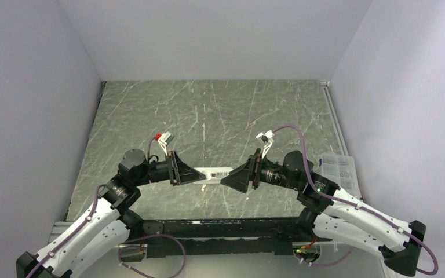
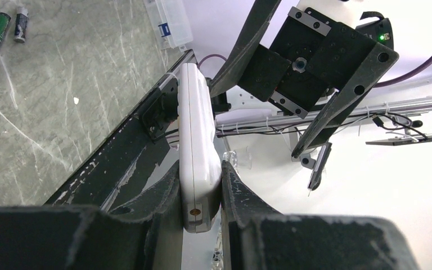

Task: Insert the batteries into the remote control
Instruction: Remove the battery cover from the remote control.

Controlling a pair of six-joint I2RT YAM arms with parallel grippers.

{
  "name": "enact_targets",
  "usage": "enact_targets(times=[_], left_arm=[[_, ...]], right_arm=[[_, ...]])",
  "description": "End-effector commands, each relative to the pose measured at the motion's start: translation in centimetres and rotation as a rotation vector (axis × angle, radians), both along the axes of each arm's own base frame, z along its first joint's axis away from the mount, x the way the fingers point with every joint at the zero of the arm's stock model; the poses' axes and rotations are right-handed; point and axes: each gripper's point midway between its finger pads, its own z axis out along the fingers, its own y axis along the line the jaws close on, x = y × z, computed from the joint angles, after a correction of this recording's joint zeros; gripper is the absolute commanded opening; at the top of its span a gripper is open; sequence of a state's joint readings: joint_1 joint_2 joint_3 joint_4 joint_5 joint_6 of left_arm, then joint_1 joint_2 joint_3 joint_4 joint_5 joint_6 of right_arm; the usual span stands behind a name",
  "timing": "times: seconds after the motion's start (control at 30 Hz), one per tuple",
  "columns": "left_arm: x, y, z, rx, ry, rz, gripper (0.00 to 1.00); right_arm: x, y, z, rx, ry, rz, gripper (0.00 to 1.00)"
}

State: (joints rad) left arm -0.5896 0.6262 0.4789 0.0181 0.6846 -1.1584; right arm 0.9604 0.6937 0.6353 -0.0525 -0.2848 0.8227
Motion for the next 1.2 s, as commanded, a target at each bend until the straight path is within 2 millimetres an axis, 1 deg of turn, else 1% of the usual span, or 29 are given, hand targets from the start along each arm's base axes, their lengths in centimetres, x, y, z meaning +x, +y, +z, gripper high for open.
enact_targets(times=[0.0,0.3,0.6,0.87,1.17], left_arm=[[0.1,-0.3,0.9,-0.007,-0.045,-0.014,0.0],[0.2,-0.3,0.4,0.006,-0.03,-0.007,0.0],[0.3,-0.3,0.1,0.017,-0.015,-0.001,0.0],[0.2,-0.2,0.3,0.013,-0.016,0.003,0.0],[0.4,-0.2,0.0,0.018,-0.007,0.009,0.0]], right_arm=[[-1.7,0.4,5.5,0.166,-0.081,0.077,0.9],[-1.9,0.3,5.8,0.179,-0.086,0.078,0.9],[-1.9,0.3,5.5,0.172,-0.08,0.074,0.9],[-1.6,0.3,4.6,0.152,-0.068,0.06,0.9],[-1.3,0.1,3.9,0.129,-0.06,0.038,0.9]])
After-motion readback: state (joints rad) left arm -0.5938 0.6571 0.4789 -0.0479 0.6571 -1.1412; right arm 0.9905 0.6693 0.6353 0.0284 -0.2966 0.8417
